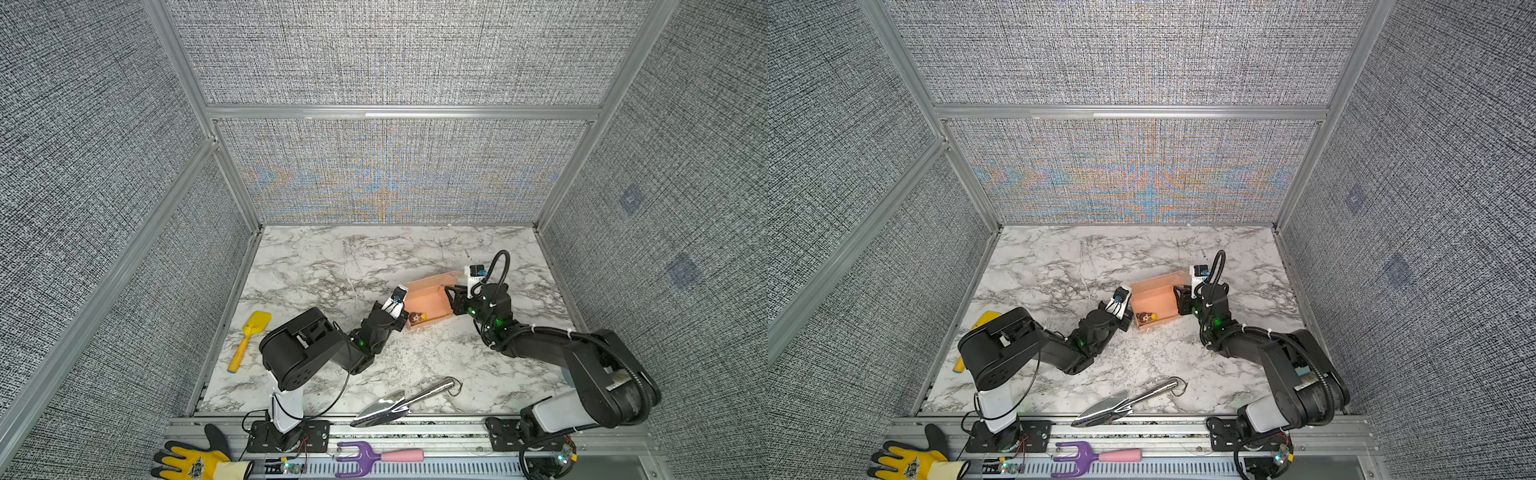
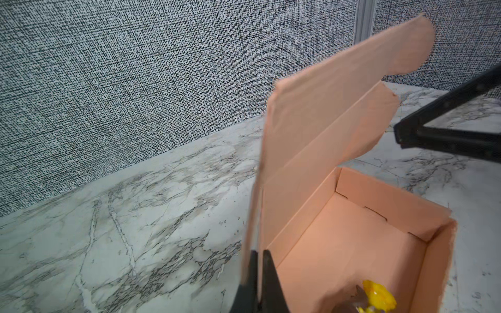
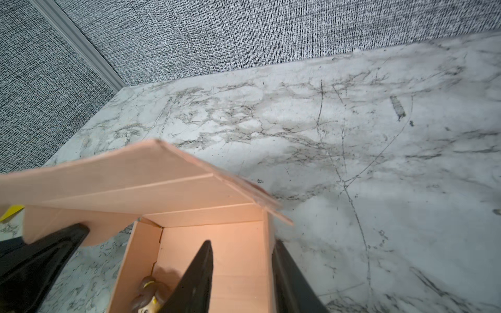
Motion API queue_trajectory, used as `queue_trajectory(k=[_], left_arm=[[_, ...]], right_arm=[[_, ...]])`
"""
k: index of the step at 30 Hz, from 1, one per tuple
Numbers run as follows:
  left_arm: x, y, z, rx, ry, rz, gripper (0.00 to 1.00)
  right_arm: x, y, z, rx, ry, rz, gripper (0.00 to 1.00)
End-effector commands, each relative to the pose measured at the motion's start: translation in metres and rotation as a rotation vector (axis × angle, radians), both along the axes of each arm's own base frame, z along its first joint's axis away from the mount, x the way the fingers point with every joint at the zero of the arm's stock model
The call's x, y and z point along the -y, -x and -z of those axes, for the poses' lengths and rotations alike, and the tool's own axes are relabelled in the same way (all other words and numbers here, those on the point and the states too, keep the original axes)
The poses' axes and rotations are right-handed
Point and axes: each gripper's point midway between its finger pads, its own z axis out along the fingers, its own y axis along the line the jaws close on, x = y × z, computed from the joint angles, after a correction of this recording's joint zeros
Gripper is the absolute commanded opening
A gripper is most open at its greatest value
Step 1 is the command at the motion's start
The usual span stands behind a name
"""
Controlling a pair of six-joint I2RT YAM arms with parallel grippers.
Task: Assemble paper box
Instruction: Fold the lid at the center of the table.
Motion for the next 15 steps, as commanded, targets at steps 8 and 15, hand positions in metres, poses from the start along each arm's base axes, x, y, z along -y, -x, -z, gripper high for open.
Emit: queue_trajectory(k=[8, 15], left_arm=[[0.002, 0.011, 0.001, -0.019, 0.039, 0.054, 0.00], [0.003, 0.019, 0.001, -0.050, 0.076, 0.124, 0.00]], right_arm=[[0.013, 0.006, -0.016, 0.075, 0.008, -0.054, 0.48], [0.021, 0.005, -0.017, 0.091, 0.016, -0.072, 0.57]])
